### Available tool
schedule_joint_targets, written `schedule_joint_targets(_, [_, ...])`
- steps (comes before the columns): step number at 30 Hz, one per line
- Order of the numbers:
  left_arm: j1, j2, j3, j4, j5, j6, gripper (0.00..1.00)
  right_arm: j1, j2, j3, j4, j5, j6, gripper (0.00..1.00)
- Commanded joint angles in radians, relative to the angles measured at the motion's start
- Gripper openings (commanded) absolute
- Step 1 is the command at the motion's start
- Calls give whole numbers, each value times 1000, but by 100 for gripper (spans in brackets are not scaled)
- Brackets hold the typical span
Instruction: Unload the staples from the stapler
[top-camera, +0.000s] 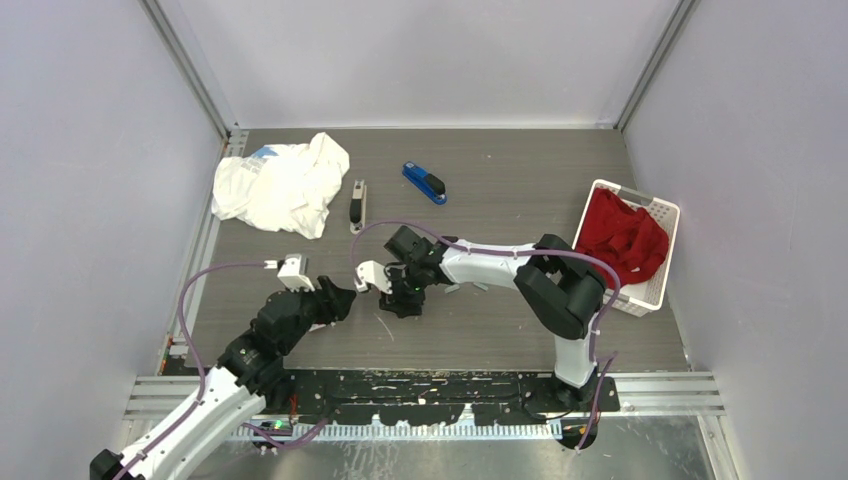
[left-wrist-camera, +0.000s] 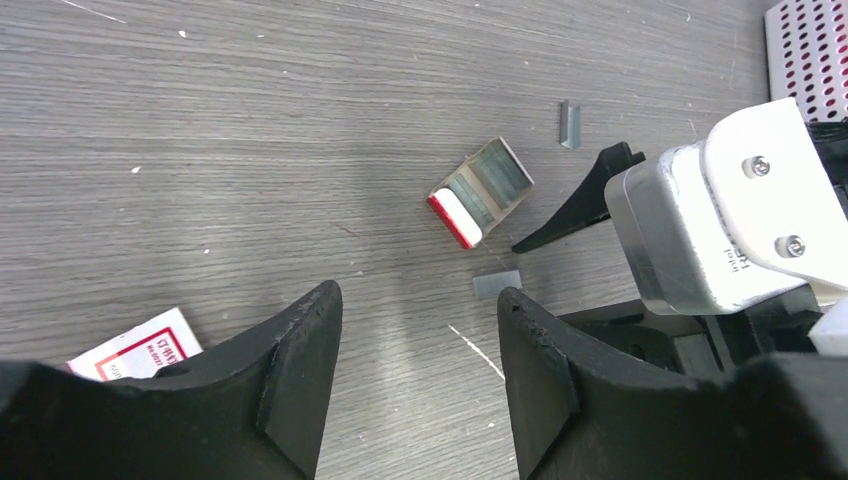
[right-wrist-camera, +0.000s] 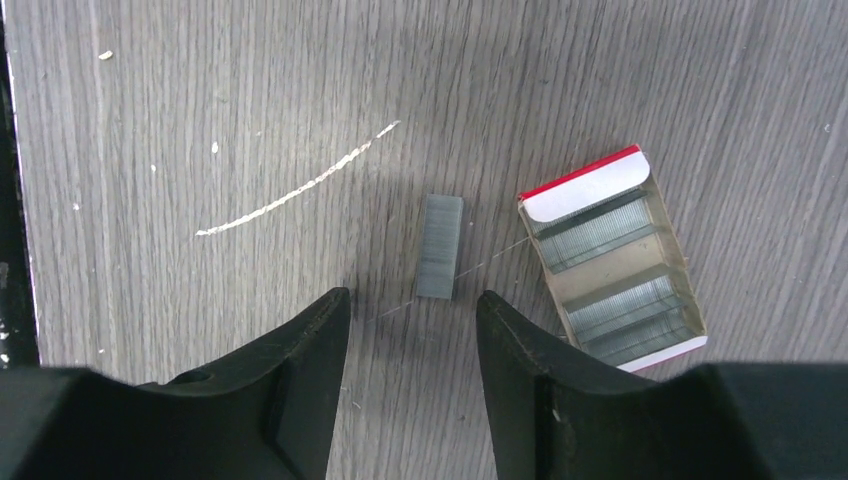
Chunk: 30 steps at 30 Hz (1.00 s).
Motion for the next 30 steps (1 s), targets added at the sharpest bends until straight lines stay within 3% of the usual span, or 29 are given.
schedule_joint_targets(1, [3, -47, 36, -57, -58, -5, 58, 18, 17, 49, 29, 36, 28, 53])
schedule_joint_targets(15, [3, -76, 56, -102, -76, 1, 55, 35, 31, 62, 21, 83, 40, 28])
schedule_joint_targets(30, [3, -76, 63, -104, -50, -3, 55, -67, -83, -49, -132, 7, -101, 22])
